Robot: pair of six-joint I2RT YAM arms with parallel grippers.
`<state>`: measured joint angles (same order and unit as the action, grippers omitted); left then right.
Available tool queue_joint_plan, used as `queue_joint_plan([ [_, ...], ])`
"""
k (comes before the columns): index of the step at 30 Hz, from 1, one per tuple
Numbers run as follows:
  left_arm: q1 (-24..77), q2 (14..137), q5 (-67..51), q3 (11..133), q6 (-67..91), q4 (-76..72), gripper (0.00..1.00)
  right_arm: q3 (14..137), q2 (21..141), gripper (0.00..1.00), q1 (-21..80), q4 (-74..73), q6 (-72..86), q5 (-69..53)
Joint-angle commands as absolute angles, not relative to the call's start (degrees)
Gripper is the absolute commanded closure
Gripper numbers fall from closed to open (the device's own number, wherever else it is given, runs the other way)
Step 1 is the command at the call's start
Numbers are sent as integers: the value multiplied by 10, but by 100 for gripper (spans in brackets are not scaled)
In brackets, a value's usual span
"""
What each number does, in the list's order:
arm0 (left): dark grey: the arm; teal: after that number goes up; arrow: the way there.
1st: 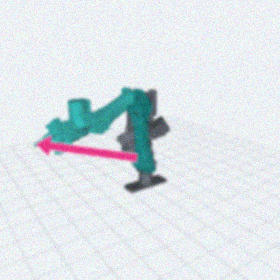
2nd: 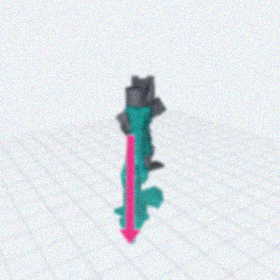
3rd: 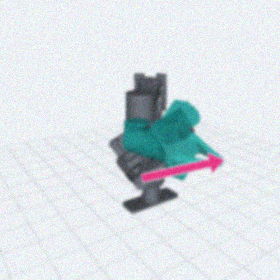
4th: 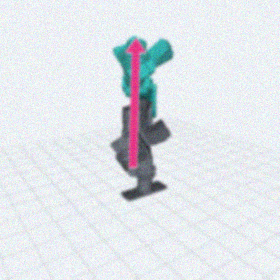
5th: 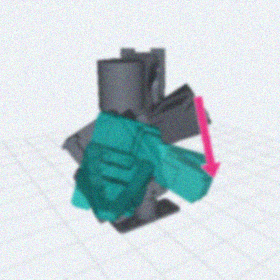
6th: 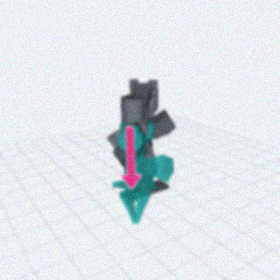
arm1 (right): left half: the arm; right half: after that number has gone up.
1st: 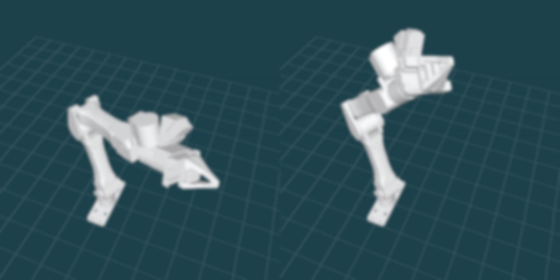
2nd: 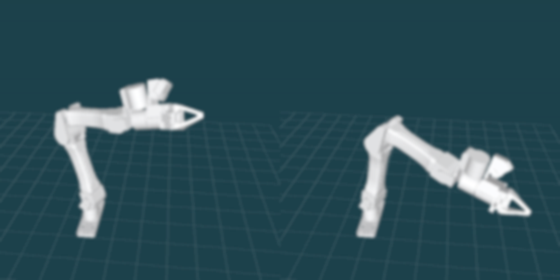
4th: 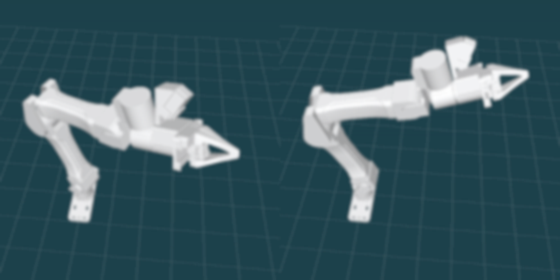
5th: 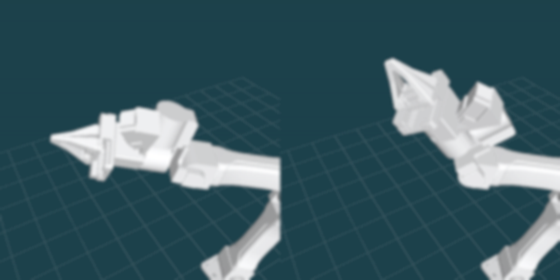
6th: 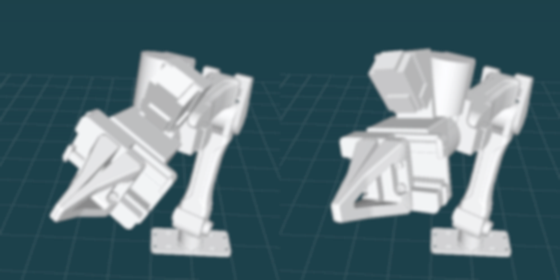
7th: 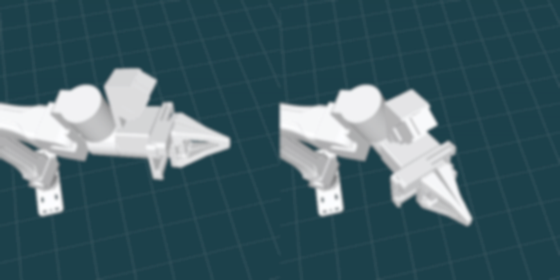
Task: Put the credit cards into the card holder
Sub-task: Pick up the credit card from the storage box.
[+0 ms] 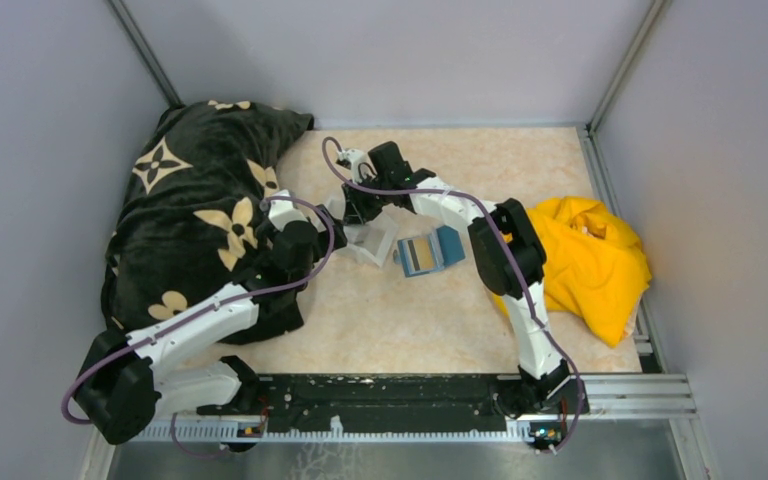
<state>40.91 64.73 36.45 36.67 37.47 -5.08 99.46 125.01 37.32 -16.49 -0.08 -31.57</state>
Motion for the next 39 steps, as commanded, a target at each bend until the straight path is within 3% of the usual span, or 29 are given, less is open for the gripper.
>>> queue_joint_plan([
  [1,411,647,360,379,373,-56,4,1007,1212,77,373,-164,11,-341],
  [24,411,652,356,384,375,-59,5,1011,1196,84,373,-163,19,-341],
  [35,411,653,351,383,382,-57,5,1009,1194,84,373,-166,22,-344],
  [39,411,655,350,382,383,-57,5,1004,1195,79,373,-164,24,-347],
])
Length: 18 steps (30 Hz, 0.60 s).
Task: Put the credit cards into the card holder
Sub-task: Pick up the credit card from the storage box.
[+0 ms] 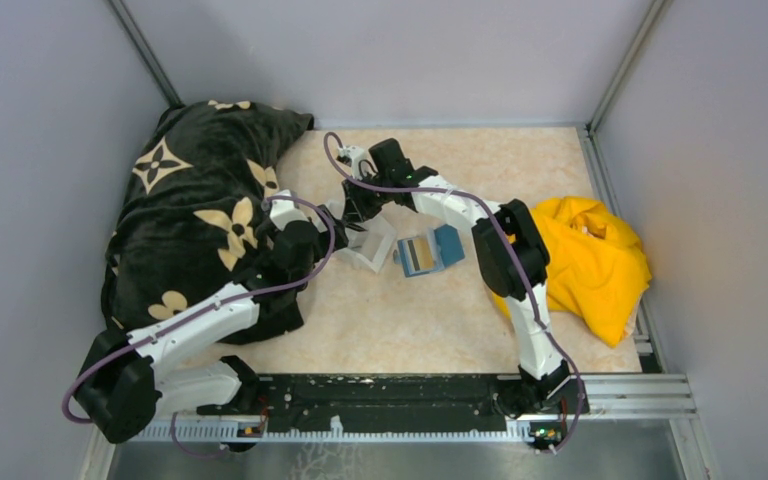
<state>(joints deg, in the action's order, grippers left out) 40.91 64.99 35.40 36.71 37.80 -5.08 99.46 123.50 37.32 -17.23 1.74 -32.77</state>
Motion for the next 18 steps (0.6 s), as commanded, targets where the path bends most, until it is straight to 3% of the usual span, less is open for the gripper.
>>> queue_joint_plan([
  [1,411,655,349,382,383,-57,5,1002,1195,79,373,-162,25,-347],
  [13,411,658,345,381,387,-58,5,995,1196,83,373,-169,23,-338],
  [18,411,658,343,379,388,-58,5,981,1193,58,373,-165,21,-335],
])
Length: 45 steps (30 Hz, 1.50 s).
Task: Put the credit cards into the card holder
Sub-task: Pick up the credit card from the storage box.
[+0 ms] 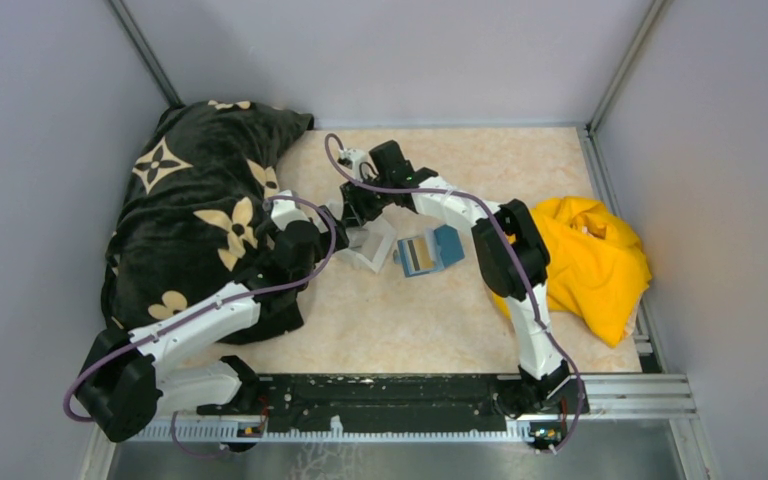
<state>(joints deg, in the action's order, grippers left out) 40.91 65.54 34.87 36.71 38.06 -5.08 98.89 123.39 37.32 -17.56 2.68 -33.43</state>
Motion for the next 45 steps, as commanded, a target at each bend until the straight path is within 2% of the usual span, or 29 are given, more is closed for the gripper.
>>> queue_joint_plan([
  [1,411,659,342,379,389,-58,5,982,1194,56,373,-167,20,-334],
  [8,411,659,343,379,388,-58,6,987,1214,55,371,-173,24,-333],
  [15,411,670,337,378,387,-60,6,984,1219,59,371,-173,29,-338],
  [20,411,679,322,354,422,-58,10,977,1217,64,371,-169,32,-339],
  [22,411,672,313,336,432,-68,17,968,1213,66,371,-165,34,-339],
  [29,411,650,289,304,449,-75,60,959,1204,71,371,-159,35,-340],
  [30,411,650,288,302,454,-71,63,959,1204,71,371,-158,36,-341],
  [34,411,660,279,297,470,-61,64,960,1204,73,371,-159,36,-342],
  [36,411,668,275,294,474,-57,71,960,1204,73,371,-159,36,-343],
  [39,412,683,269,291,483,-52,90,961,1203,74,371,-160,36,-345],
  [42,412,704,269,290,488,-53,97,962,1202,74,371,-162,36,-346],
  [45,411,732,268,299,488,-52,98,963,1202,75,372,-165,35,-346],
])
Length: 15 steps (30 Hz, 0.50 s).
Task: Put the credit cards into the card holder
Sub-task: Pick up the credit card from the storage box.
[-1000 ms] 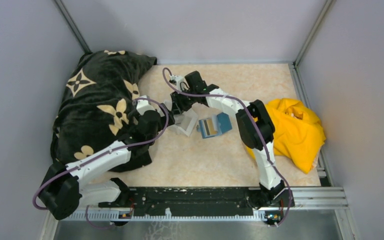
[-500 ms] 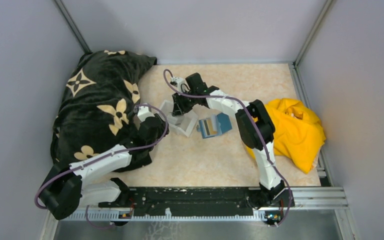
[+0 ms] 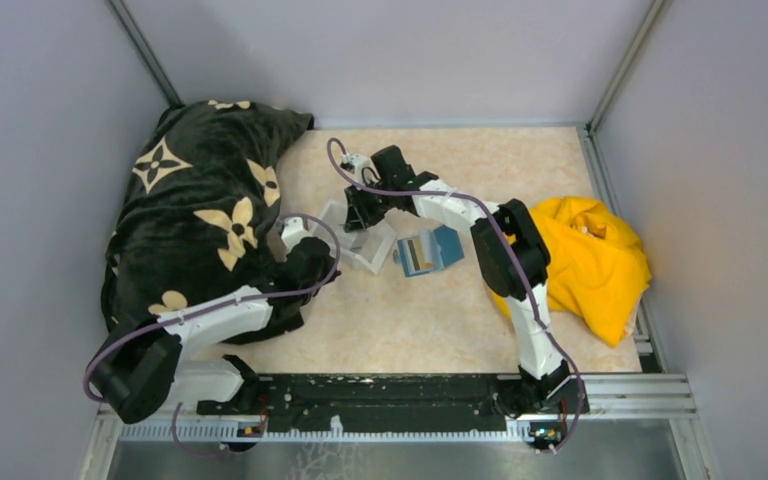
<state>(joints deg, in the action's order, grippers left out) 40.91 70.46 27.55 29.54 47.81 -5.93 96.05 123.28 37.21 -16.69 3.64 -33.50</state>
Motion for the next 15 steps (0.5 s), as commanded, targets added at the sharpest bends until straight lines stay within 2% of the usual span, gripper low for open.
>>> queue_joint_plan([
  [1,411,741,269,302,490,-53,98,963,1202,76,372,-165,35,-347],
  [4,411,765,274,309,499,-58,97,963,1199,78,373,-165,36,-348],
  [8,411,790,287,318,504,-72,91,962,1195,80,376,-166,36,-348],
  [15,408,825,302,341,501,-81,90,967,1190,84,379,-167,38,-350],
])
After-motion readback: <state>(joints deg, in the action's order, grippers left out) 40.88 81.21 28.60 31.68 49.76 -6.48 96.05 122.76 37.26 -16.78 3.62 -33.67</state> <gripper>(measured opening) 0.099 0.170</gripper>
